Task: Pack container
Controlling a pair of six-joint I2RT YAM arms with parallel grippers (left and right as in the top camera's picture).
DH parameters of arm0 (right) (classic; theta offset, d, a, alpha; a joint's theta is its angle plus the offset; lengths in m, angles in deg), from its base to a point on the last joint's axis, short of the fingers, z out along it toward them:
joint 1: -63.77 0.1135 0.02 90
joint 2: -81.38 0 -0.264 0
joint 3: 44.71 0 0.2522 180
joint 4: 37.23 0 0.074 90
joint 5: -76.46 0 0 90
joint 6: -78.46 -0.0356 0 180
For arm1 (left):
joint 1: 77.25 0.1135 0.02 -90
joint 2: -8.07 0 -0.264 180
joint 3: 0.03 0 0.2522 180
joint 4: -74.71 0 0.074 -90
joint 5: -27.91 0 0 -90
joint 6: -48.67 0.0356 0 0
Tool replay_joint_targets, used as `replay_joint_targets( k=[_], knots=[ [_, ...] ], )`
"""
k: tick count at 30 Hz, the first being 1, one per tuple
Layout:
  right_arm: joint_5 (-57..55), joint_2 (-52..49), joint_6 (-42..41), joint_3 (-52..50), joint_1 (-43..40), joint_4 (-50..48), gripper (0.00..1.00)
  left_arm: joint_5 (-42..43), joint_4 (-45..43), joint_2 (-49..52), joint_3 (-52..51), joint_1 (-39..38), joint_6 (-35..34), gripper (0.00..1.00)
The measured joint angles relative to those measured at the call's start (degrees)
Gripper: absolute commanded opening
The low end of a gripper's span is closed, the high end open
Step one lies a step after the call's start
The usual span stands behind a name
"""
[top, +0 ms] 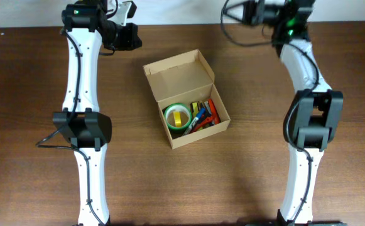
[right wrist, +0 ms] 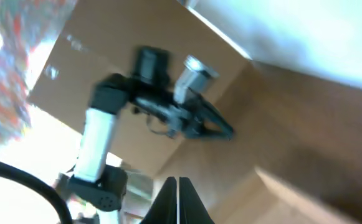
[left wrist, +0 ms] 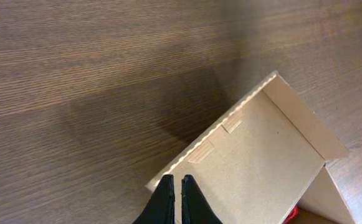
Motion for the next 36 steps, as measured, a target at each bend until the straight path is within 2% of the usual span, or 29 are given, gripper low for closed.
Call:
replay_joint_targets(
  k=[1, 3, 5, 7, 9, 11, 16, 20, 22, 28, 30, 33, 35, 36],
  knots=[
    [-0.07, 0.44, -0.48, 3.15, 0.0, 0.28, 0.04, -0.07, 0.0, 0.0, 0.0, 0.09, 0.0, 0.05],
    [-0.22, 1.68, -1.75, 8.5, 0.0, 2.64, 0.31, -0.2, 0.02, 0.0, 0.0, 0.31, 0.0, 0.05],
    [-0.72, 3.02, -3.26, 12.76, 0.0, 4.92, 0.42, -0.22, 0.02, 0.0, 0.0, 0.35, -0.02, 0.04],
    [-1.4, 3.98, -5.44, 15.1, 0.0, 5.55, 0.42, -0.22, 0.0, 0.0, 0.0, 0.35, -0.04, 0.05],
    [-2.49, 4.37, -7.13, 16.35, 0.0, 5.49, 0.3, -0.2, -0.09, 0.0, 0.0, 0.35, -0.17, 0.05],
    [-3.96, 4.39, -8.85, 16.79, 0.0, 5.6, 0.28, -0.2, -0.09, 0.0, 0.0, 0.35, -0.2, 0.05],
    [-4.55, 4.35, -6.8, 16.79, -0.02, 9.25, 0.29, -0.22, -0.11, 0.0, 0.0, 0.39, -0.2, 0.04],
    [-6.03, 4.35, -4.13, 16.85, -0.28, 22.4, 0.32, -0.24, -0.11, 0.0, 0.0, 0.39, -0.2, 0.05],
    [-8.28, 4.26, -5.84, 16.85, -0.59, 27.8, 0.32, -0.22, -0.11, 0.0, 0.0, 0.39, -0.2, 0.05],
    [-15.37, 4.15, -14.36, 16.96, -0.76, 25.88, 0.33, -0.22, -0.13, 0.0, 0.0, 0.39, -0.2, 0.05],
    [-17.33, 4.17, -13.31, 17.38, -0.76, 33.2, 0.36, -0.22, -0.13, 0.0, 0.0, 0.39, -0.2, 0.05],
    [-21.33, 4.17, -8.39, 17.64, -0.76, 54.38, 0.42, -0.26, -0.17, 0.0, 0.0, 0.39, -0.2, 0.04],
    [-26.1, 4.09, -3.43, 17.29, -0.79, 68.87, 0.42, -0.31, -0.2, 0.0, 0.0, 0.39, -0.22, 0.05],
    [-28.17, 3.91, -1.31, 17.25, -0.83, 73.09, 0.42, -0.37, -0.17, 0.0, 0.0, 0.42, -0.22, 0.05]
  ],
)
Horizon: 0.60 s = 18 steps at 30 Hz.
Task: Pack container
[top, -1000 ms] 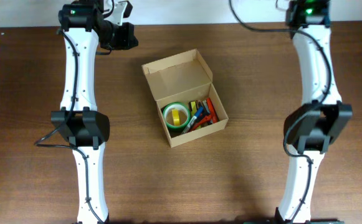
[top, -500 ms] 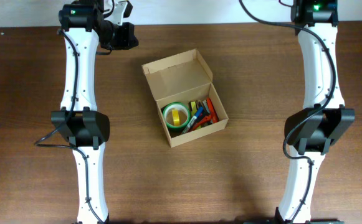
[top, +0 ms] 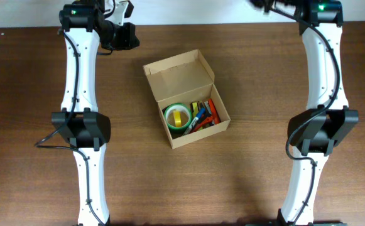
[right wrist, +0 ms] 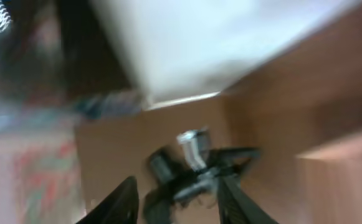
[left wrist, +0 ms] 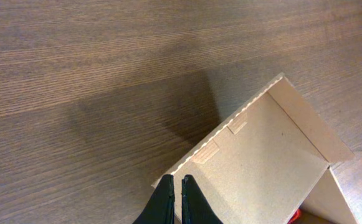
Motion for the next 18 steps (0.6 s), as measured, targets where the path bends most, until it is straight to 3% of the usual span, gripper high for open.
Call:
replay_joint_targets(
  k=[6, 9, 10, 13, 18],
  knots=[
    [-13.99, -0.31, 18.27, 0.04, -0.63, 14.62, 0.42, -0.48, 0.04, 0.0, 0.0, 0.11, 0.0, 0.05],
    [-21.42, -0.31, 29.68, 0.02, -0.85, 23.43, 0.42, -1.9, 0.79, 0.0, 0.0, 0.61, -0.09, 0.13],
    [-23.96, -0.31, 33.14, 0.04, -0.85, 26.03, 0.42, -2.38, 1.46, 0.0, 0.0, 0.92, -0.2, 0.04],
    [-32.17, -0.31, 42.8, 0.02, -0.79, 32.98, 0.41, -3.15, 2.14, 0.0, 0.0, 1.7, -0.39, 0.02],
    [-40.76, -0.31, 54.47, 0.02, -0.68, 37.4, 0.22, -5.27, 2.84, 0.0, -2.12, 2.34, -1.9, 0.02]
  ],
)
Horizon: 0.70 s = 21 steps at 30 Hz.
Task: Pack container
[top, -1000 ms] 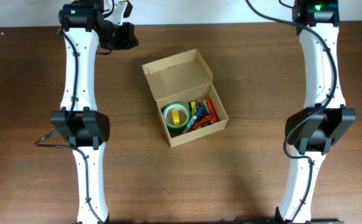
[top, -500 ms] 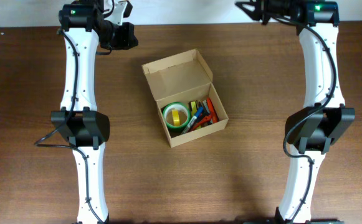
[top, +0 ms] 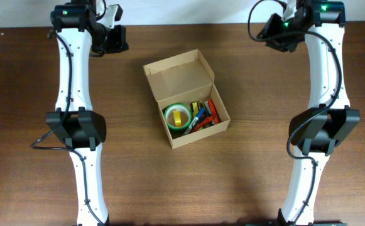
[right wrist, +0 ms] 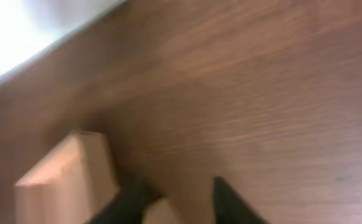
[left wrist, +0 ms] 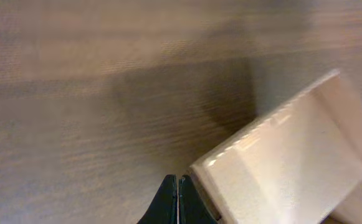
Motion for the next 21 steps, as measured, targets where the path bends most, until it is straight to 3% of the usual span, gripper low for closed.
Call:
replay_joint_targets(
  k=[5, 14, 21],
  knots=[
    [-2.95, -0.02, 6.21, 0.0, -0.02, 1.92, 0.04, -2.89, -1.05, 0.0, -7.78, 0.0, -3.06, 0.02],
    [-4.39, -3.69, 12.66, 0.0, -0.17, 6.91, 0.04, 2.64, -10.45, 0.02, -26.29, 0.0, -10.93, 0.02],
    [-1.75, -9.09, 16.74, 0.0, -0.17, 8.7, 0.04, 13.27, -18.82, 0.02, -30.47, -0.61, -14.03, 0.02]
  ],
)
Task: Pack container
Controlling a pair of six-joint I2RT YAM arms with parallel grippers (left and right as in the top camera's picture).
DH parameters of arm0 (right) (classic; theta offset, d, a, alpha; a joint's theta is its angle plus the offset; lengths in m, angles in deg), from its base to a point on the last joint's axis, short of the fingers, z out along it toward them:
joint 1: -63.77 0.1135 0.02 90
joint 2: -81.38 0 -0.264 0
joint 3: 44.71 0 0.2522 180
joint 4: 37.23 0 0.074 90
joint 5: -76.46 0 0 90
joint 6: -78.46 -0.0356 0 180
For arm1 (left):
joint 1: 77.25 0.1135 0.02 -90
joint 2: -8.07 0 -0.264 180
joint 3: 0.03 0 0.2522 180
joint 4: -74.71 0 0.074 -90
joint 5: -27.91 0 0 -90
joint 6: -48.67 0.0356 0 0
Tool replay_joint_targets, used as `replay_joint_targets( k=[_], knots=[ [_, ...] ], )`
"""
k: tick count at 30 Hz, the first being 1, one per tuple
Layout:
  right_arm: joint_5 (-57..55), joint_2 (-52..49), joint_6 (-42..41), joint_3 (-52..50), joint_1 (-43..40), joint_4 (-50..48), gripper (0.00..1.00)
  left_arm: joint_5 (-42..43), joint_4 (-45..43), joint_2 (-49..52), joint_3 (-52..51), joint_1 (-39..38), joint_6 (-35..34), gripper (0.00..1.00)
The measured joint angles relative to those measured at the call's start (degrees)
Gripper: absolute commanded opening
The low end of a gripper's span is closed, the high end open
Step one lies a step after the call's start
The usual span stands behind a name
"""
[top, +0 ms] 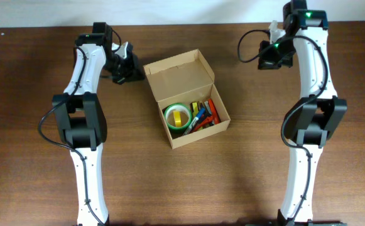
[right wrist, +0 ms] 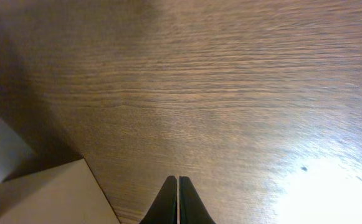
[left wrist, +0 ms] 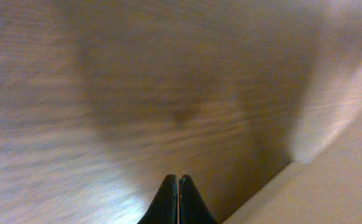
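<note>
An open cardboard box (top: 185, 97) stands mid-table with its lid flap (top: 179, 70) raised at the back. Inside lie a green and yellow tape roll (top: 177, 116) and several coloured markers (top: 202, 115). My left gripper (top: 136, 71) is shut and empty, low over the wood just left of the lid's corner. In the left wrist view the gripper (left wrist: 177, 181) points at bare wood, with a box edge (left wrist: 305, 196) at lower right. My right gripper (top: 267, 61) is shut and empty to the right of the box. In the right wrist view the gripper (right wrist: 178, 181) has cardboard (right wrist: 43, 193) at lower left.
The brown wooden table (top: 264, 157) runs to a white wall along the back edge. Both white arms rise from the front edge on either side of the box.
My left gripper moved from the back-left of the table toward the box's lid corner. The right gripper came forward and a little left, and its fingers, apart before, are now shut.
At first both grippers were shut, the left behind the box's left corner, the right raised and facing the room. Then the right stood farther back-right with fingers apart. Later the left sat farther back-left and the right faced the table. Now both are shut beside the lid.
</note>
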Motion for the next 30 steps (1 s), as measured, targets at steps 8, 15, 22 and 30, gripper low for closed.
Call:
replay_joint_targets(
  k=[8, 15, 22, 30],
  knots=[
    [4.37, -2.67, 3.39, -0.02, 0.0, 0.31, 0.04, 10.34, -7.8, 0.0, 0.0, -1.51, -4.92, 0.02],
    [9.01, -3.34, 6.93, -0.04, 0.0, 0.35, 0.04, 15.28, -8.7, 0.0, 0.0, -1.73, -7.06, 0.02],
    [11.63, -3.39, 8.9, -1.38, 0.28, -1.49, 0.04, 17.99, -9.84, 0.0, 0.0, -2.23, -7.39, 0.02],
    [20.28, -7.23, 11.52, -2.4, 1.4, -1.57, 0.04, 18.43, -9.92, 0.0, 0.0, -3.43, -7.39, 0.02]
  ],
)
